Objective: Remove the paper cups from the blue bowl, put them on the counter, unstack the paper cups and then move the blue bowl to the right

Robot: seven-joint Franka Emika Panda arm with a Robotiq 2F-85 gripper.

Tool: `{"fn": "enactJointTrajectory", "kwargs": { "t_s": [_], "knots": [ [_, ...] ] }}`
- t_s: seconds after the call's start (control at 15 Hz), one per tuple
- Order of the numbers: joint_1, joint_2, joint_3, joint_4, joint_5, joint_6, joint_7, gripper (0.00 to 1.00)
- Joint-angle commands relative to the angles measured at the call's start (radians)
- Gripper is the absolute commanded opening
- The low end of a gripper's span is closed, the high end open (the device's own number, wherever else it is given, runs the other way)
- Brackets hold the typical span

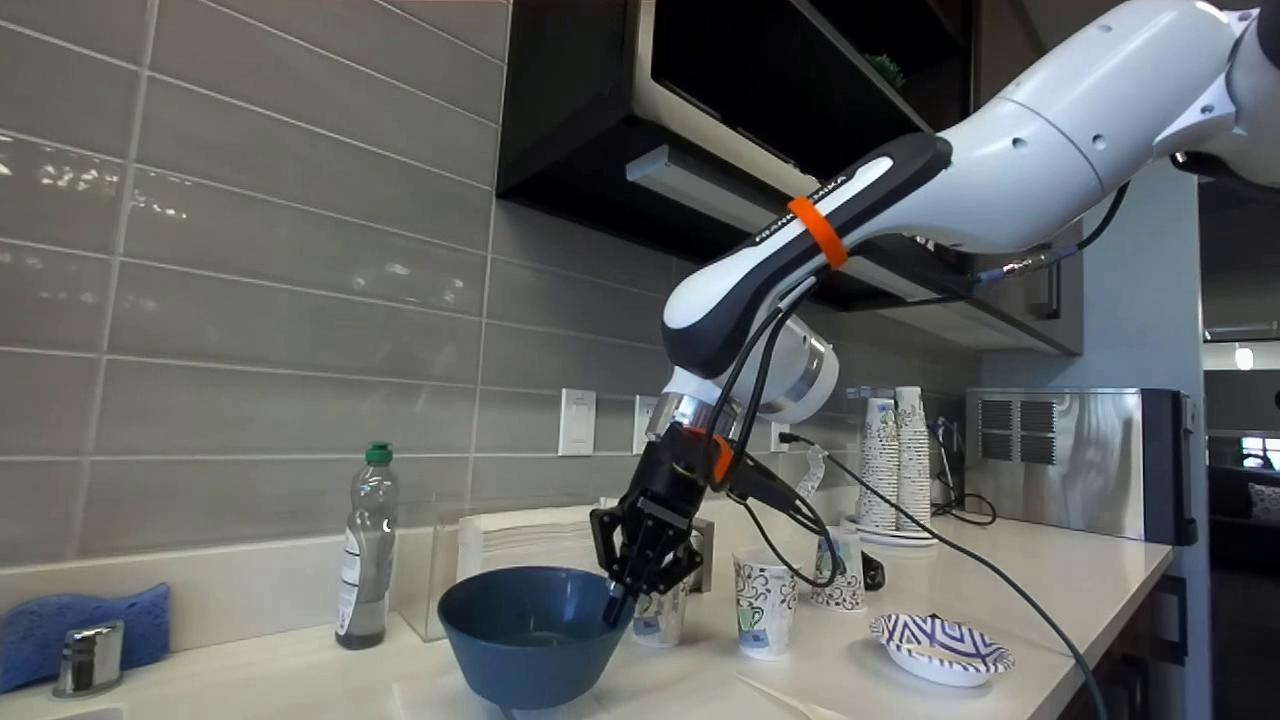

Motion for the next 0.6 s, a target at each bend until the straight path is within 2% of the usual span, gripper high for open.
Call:
{"fn": "enactJointTrajectory", "kwargs": {
  "t_s": [0.0,0.53],
  "knots": [
    [-0.019,-0.086,-0.011,-0.085,0.017,0.022,0.012,0.01],
    [-0.047,-0.209,-0.046,-0.237,0.014,0.030,0.010,0.01]
  ]
}}
